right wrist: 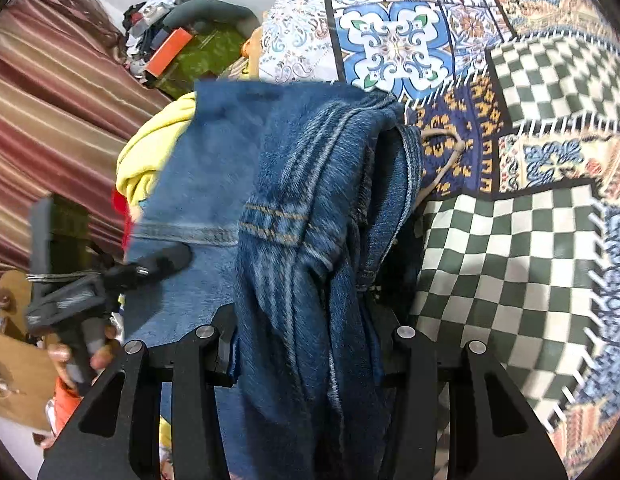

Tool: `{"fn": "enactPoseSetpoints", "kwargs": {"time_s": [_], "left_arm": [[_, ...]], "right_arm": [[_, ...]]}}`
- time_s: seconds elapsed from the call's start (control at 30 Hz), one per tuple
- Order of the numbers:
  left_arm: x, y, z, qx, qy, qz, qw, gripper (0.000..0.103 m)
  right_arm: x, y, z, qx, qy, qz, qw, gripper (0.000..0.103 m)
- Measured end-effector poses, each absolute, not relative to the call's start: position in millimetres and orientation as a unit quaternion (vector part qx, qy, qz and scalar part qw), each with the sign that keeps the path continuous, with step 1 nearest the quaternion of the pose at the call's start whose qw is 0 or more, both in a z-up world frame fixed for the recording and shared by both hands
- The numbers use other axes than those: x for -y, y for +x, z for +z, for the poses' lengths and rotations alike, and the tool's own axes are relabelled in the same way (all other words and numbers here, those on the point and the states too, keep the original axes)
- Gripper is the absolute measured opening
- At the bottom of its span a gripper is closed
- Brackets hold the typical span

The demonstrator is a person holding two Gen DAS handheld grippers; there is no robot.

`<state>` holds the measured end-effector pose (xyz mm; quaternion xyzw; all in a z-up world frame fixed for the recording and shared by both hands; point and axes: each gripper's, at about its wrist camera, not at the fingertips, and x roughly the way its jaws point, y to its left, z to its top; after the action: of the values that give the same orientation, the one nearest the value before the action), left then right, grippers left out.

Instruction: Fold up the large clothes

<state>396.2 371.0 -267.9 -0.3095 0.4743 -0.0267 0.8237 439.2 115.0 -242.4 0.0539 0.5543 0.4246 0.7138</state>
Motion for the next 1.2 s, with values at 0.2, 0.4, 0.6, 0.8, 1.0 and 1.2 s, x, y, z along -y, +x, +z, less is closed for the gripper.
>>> {"fn": "enactPoseSetpoints", "kwargs": {"time_s": [0.2, 0.4, 0.6, 0.8, 1.0, 1.2], "left_arm": [[-351, 371, -252, -0.474, -0.255, -0.011, 0.843, 0.079], [-325, 339, -242, -0.472, -0.167, 0.043, 0.865, 0.097], [-299, 307, -244, -0.477, -0.137, 0.070, 0.865, 0.100], [-282, 279, -214, -0.464, -0.111, 0.115, 0.871, 0.100], [-245, 238, -138, -0.385, -0.042, 0.122, 0.914, 0.100], [-208, 176, -40, -0.252, -0.035, 0.112, 0.961, 0.100]], "right_arm": [[-107, 419, -237, -0.518, -0.015, 0.431, 0.739, 0.058], [-95, 391, -223, -0.485, -0.068, 0.388, 0.781, 0.076], [-66, 374, -222, -0.492, -0.059, 0.368, 0.787, 0.079], [-47, 342, -202, -0.476, -0.084, 0.341, 0.806, 0.079], [-21, 299, -132, -0.401, -0.049, 0.359, 0.841, 0.079], [12, 235, -41, -0.272, -0.015, 0.380, 0.884, 0.079]]}}
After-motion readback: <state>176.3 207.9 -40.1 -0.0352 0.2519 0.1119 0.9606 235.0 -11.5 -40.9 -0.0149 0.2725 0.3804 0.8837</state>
